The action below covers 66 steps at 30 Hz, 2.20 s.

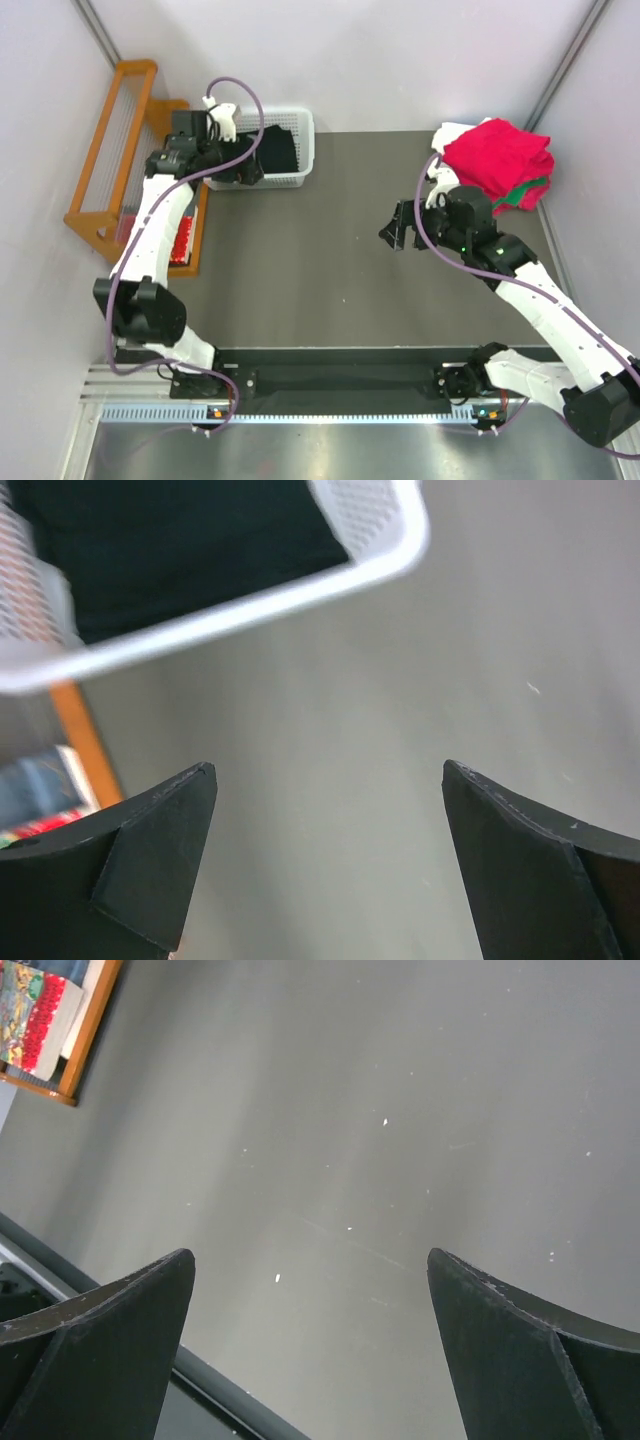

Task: Fold and stack the t-shirts
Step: Grab the tshirt from the pile

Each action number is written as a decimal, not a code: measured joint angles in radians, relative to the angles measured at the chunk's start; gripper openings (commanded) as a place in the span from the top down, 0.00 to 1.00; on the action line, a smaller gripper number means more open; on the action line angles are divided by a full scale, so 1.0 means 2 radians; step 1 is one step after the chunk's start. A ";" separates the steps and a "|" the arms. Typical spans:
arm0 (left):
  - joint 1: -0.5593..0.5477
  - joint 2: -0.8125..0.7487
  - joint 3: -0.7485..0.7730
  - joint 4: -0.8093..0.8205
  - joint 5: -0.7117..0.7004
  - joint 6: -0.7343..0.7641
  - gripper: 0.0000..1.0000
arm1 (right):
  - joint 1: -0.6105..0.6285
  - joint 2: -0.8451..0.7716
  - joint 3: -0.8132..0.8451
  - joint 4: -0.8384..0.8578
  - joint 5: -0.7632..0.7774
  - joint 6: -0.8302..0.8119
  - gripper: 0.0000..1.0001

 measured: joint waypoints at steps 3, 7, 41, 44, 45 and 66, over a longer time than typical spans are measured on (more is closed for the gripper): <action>-0.002 0.053 0.048 0.014 -0.035 0.007 0.01 | 0.000 -0.006 0.000 0.000 0.005 -0.003 0.00; 0.000 0.121 0.094 0.052 -0.078 0.014 0.01 | 0.000 -0.039 -0.013 0.005 0.014 -0.007 0.00; 0.019 0.452 0.303 0.071 -0.191 -0.026 0.07 | 0.003 -0.168 -0.080 0.029 0.021 -0.011 0.00; 0.019 0.455 0.305 0.071 -0.190 -0.026 0.21 | 0.003 -0.168 -0.080 0.029 0.016 -0.011 0.00; 0.019 0.456 0.307 0.071 -0.189 -0.026 0.25 | 0.003 -0.169 -0.080 0.029 0.014 -0.011 0.00; 0.021 0.464 0.320 0.069 -0.146 -0.024 1.00 | 0.003 -0.173 -0.080 0.031 0.006 -0.009 0.00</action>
